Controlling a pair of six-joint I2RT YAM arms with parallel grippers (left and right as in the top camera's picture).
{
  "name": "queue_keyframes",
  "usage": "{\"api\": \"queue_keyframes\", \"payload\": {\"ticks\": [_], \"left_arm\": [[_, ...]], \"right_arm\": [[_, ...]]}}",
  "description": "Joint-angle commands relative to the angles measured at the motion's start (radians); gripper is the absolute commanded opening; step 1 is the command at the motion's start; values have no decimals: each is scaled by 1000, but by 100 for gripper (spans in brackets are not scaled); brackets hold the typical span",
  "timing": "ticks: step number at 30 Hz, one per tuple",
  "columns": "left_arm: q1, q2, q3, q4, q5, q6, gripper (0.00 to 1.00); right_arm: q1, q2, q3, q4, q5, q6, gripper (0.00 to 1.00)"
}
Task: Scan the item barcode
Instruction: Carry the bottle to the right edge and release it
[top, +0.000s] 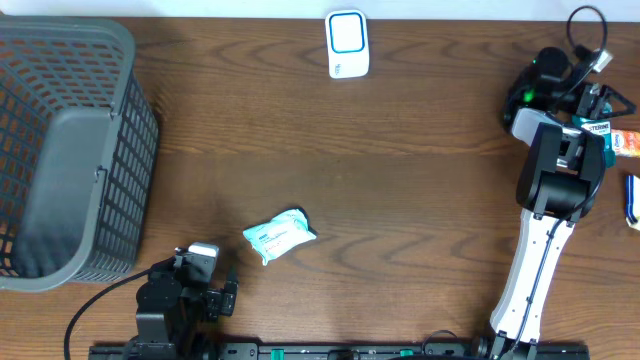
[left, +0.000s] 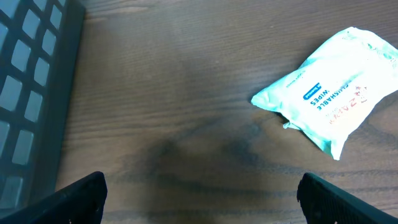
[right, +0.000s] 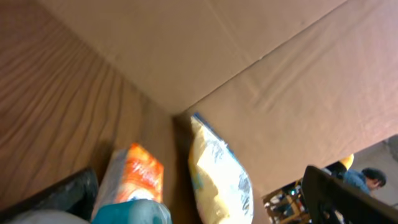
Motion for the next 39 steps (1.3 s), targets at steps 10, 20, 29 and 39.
{"api": "queue_keyframes", "payload": {"ticks": [10, 20, 29, 39], "left_arm": [[3, -3, -13, -32, 2, -2, 98], [3, -3, -13, -32, 2, -2, 98], [3, -3, -13, -32, 2, -2, 98], [3, -3, -13, -32, 2, -2, 98]], "right_arm": [[6, -65, 14, 635, 18, -396, 99], [99, -106, 14, 629, 18, -370, 99], [364, -109, 39, 536, 16, -297, 99], [645, -272, 318, 457, -8, -329, 99]]}}
